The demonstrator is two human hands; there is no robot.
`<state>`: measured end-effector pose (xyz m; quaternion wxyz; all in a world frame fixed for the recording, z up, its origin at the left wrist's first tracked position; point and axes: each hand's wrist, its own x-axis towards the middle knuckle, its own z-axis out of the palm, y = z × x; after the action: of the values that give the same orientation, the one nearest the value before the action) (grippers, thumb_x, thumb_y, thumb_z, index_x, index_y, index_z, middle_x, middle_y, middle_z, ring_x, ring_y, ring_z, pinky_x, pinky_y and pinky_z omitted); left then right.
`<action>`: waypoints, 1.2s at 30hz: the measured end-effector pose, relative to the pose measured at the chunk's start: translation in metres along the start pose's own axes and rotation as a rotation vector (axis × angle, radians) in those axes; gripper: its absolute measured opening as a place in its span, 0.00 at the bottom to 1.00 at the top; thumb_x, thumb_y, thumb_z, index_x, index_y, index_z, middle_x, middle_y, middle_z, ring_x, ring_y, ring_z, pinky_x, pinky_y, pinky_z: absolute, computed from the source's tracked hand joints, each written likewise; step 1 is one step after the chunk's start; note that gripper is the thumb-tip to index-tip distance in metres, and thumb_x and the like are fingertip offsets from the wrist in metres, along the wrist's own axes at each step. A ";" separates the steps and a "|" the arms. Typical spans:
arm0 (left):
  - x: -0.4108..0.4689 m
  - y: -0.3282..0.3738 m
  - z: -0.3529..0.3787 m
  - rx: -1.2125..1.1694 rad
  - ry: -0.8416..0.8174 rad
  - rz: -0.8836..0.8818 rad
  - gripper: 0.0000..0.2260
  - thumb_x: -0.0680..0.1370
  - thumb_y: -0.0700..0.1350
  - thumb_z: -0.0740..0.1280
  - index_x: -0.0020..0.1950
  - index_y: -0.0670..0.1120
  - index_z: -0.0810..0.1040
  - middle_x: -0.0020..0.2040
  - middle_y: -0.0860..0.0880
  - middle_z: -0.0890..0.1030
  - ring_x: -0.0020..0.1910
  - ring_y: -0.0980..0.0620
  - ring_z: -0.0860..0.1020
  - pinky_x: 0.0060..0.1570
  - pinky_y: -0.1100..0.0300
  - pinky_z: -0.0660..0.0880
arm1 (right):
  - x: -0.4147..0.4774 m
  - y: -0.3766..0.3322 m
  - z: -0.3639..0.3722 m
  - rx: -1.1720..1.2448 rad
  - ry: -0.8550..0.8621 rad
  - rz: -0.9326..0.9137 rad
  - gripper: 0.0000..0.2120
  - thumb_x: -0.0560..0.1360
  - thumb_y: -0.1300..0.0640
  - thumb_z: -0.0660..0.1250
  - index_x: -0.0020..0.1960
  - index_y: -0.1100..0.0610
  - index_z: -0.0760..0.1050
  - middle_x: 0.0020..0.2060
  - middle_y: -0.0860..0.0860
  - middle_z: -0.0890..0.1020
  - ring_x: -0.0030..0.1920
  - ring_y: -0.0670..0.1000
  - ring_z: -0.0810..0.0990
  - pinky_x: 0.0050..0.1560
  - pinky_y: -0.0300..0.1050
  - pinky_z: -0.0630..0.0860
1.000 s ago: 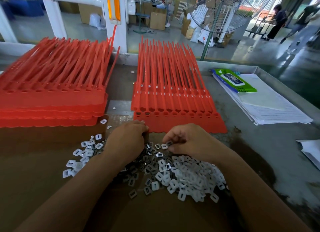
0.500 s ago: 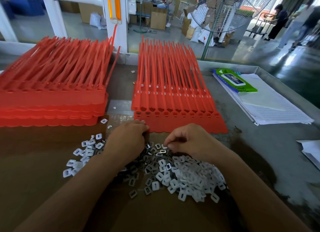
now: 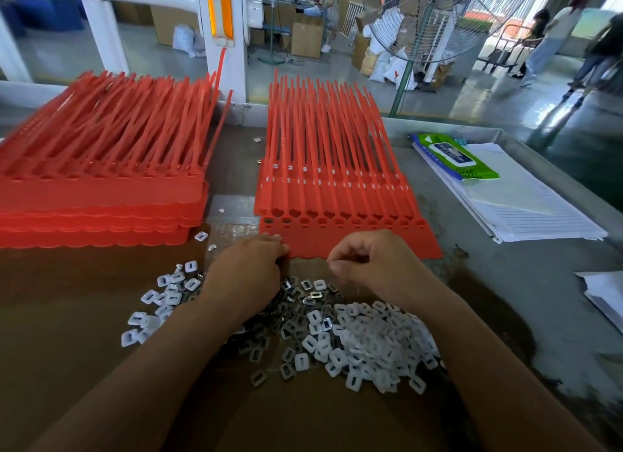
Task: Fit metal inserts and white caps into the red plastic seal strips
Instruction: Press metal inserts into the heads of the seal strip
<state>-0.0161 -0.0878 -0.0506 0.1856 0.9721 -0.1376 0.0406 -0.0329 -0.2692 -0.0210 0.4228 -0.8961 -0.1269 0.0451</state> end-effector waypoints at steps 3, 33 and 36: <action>-0.001 -0.001 0.000 -0.002 0.004 -0.001 0.19 0.76 0.39 0.57 0.65 0.50 0.71 0.69 0.54 0.68 0.66 0.53 0.66 0.63 0.58 0.64 | 0.000 0.001 0.002 0.020 0.016 0.018 0.09 0.72 0.62 0.69 0.41 0.49 0.76 0.36 0.44 0.81 0.35 0.40 0.80 0.37 0.30 0.75; -0.003 0.001 -0.003 -0.024 0.025 0.032 0.17 0.75 0.39 0.58 0.61 0.47 0.76 0.66 0.50 0.72 0.62 0.50 0.71 0.59 0.58 0.68 | 0.102 0.012 0.025 -0.150 0.122 0.207 0.08 0.73 0.64 0.65 0.44 0.55 0.82 0.46 0.49 0.83 0.45 0.46 0.77 0.45 0.37 0.71; -0.003 0.001 -0.003 -0.023 0.023 0.031 0.17 0.75 0.39 0.58 0.61 0.47 0.76 0.65 0.50 0.73 0.62 0.50 0.71 0.58 0.58 0.68 | 0.104 0.011 0.025 -0.106 0.149 0.230 0.12 0.70 0.65 0.65 0.35 0.50 0.79 0.42 0.44 0.82 0.43 0.44 0.75 0.43 0.38 0.70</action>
<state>-0.0190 -0.0871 -0.0482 0.1978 0.9671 -0.1507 0.0531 0.0643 -0.2296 -0.0427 0.3754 -0.9266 0.0064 0.0198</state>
